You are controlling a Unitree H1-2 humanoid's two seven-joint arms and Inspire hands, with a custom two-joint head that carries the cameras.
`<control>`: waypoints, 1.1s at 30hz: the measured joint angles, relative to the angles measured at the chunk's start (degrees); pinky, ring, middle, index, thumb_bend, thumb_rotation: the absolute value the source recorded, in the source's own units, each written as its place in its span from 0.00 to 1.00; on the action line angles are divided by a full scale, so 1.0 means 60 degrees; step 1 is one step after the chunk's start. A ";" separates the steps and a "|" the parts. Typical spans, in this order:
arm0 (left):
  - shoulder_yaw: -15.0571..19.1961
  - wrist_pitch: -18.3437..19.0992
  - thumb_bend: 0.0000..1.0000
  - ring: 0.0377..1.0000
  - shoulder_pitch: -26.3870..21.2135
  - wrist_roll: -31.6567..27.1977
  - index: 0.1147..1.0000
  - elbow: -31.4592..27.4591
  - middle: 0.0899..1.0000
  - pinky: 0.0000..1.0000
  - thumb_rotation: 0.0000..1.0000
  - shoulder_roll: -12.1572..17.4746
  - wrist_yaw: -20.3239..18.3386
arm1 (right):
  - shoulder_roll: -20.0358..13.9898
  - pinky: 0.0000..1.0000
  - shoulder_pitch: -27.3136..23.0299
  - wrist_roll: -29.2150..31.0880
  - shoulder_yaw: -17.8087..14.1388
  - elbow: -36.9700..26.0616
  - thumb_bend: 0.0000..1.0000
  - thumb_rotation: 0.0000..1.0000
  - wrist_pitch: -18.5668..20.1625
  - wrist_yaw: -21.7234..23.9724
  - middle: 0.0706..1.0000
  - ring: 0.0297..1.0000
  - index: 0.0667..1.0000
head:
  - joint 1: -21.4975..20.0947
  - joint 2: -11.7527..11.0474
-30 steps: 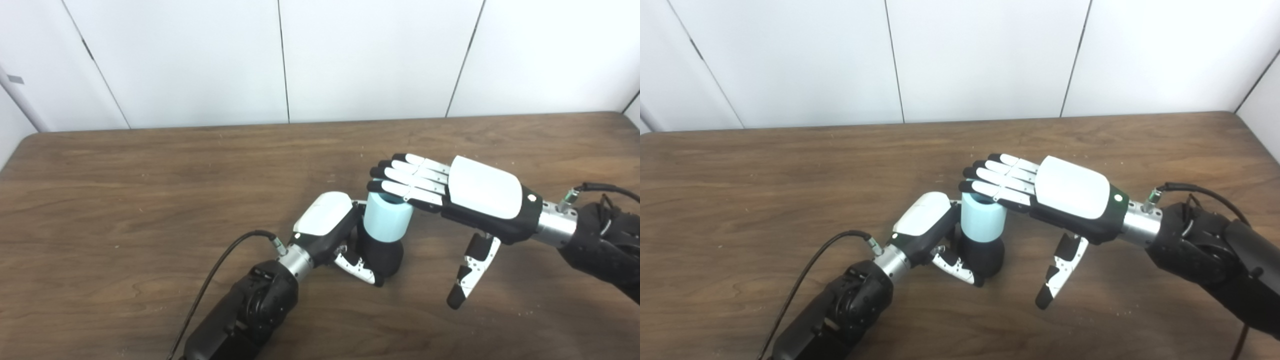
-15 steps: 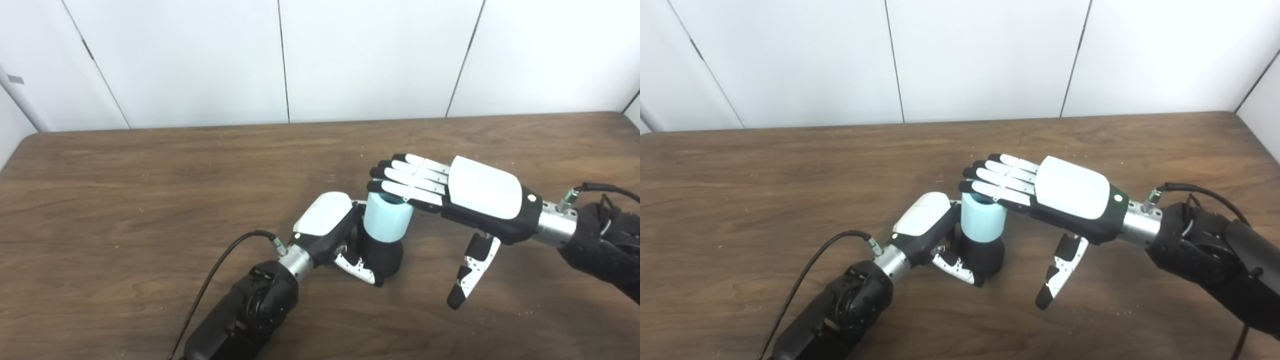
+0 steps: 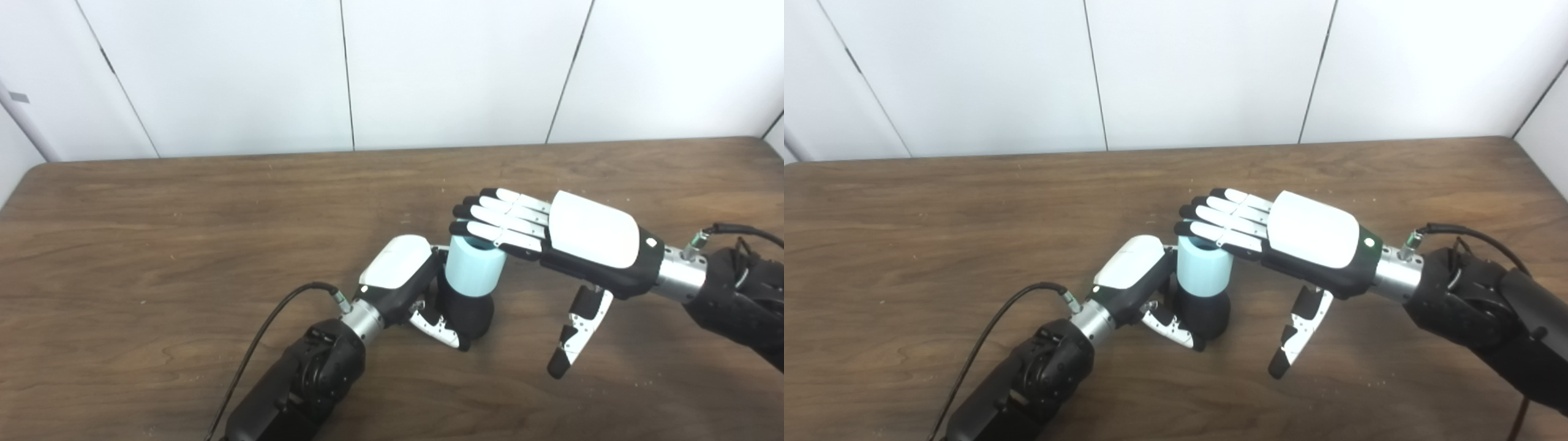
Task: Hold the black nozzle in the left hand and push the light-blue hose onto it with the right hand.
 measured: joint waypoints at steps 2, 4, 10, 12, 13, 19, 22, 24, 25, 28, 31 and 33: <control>0.0000 0.0000 0.53 0.41 0.0001 0.0000 0.42 -0.0001 0.41 0.45 0.00 0.0000 0.0000 | 0.0001 1.00 0.0001 -0.0006 0.0003 0.0002 1.00 0.66 0.0000 0.0000 1.00 1.00 1.00 | 0.0000 0.0000; 0.0000 0.0000 0.53 0.41 0.0003 0.0000 0.42 -0.0003 0.41 0.45 0.00 0.0000 0.0000 | 0.0002 1.00 0.0002 -0.0008 0.0009 0.0008 1.00 0.66 0.0000 0.0000 1.00 1.00 1.00 | 0.0000 0.0000; 0.0001 0.0001 0.53 0.40 0.0004 0.0009 0.43 -0.0004 0.41 0.43 0.00 0.0001 0.0000 | 0.0029 1.00 0.0003 -0.0023 0.0019 0.0024 1.00 0.66 0.0000 -0.0001 1.00 1.00 1.00 | 0.0000 0.0000; 0.0002 0.0001 0.53 0.39 0.0004 0.0011 0.43 -0.0004 0.40 0.42 0.00 0.0001 0.0000 | 0.0034 1.00 0.0003 -0.0024 0.0019 0.0030 1.00 0.67 0.0000 -0.0001 1.00 1.00 1.00 | 0.0000 0.0000; 0.0002 0.0001 0.53 0.39 0.0004 0.0012 0.43 -0.0004 0.40 0.42 0.00 0.0001 0.0000 | 0.0040 1.00 0.0004 -0.0024 0.0021 0.0034 1.00 0.67 0.0000 -0.0001 1.00 1.00 1.00 | 0.0000 0.0000; 0.0007 0.0001 0.53 0.42 0.0007 0.0017 0.42 -0.0009 0.42 0.45 0.00 0.0004 0.0000 | 0.0067 1.00 0.0017 -0.0028 0.0020 0.0039 1.00 0.67 0.0000 -0.0003 1.00 1.00 1.00 | 0.0015 0.0000; 0.0011 0.0003 0.53 0.43 0.0017 0.0015 0.42 -0.0018 0.42 0.45 0.00 0.0007 0.0000 | 0.0079 1.00 0.0022 -0.0029 0.0020 0.0039 1.00 0.67 0.0000 -0.0003 1.00 1.00 1.00 | 0.0015 0.0000; 0.0013 0.0006 0.53 0.43 0.0020 0.0015 0.42 -0.0025 0.42 0.46 0.00 0.0008 0.0000 | 0.0081 1.00 0.0021 -0.0028 0.0021 0.0039 1.00 0.67 0.0000 -0.0003 1.00 1.00 1.00 | 0.0029 0.0015; 0.0016 0.0007 0.53 0.43 0.0020 0.0013 0.42 -0.0026 0.42 0.46 0.00 0.0008 -0.0001 | 0.0082 1.00 0.0020 -0.0028 0.0021 0.0041 1.00 0.67 0.0000 -0.0003 1.00 1.00 1.00 | 0.0029 0.0015; 0.0020 0.0007 0.53 0.42 0.0020 0.0008 0.42 -0.0026 0.42 0.46 0.00 0.0008 -0.0005 | 0.0086 1.00 0.0018 -0.0028 0.0021 0.0047 1.00 0.67 0.0000 -0.0003 1.00 1.00 1.00 | 0.0029 0.0015; 0.0022 0.0007 0.53 0.42 0.0020 0.0008 0.42 -0.0026 0.42 0.46 0.00 0.0008 -0.0006 | 0.0090 1.00 0.0017 -0.0028 0.0023 0.0054 1.00 0.67 0.0000 -0.0003 1.00 1.00 1.00 | 0.0029 0.0015; 0.0024 0.0007 0.53 0.42 0.0020 0.0008 0.42 -0.0027 0.42 0.46 0.00 0.0009 -0.0007 | 0.0094 1.00 0.0014 -0.0028 0.0028 0.0059 1.00 0.67 0.0000 -0.0003 1.00 1.00 1.00 | 0.0044 0.0015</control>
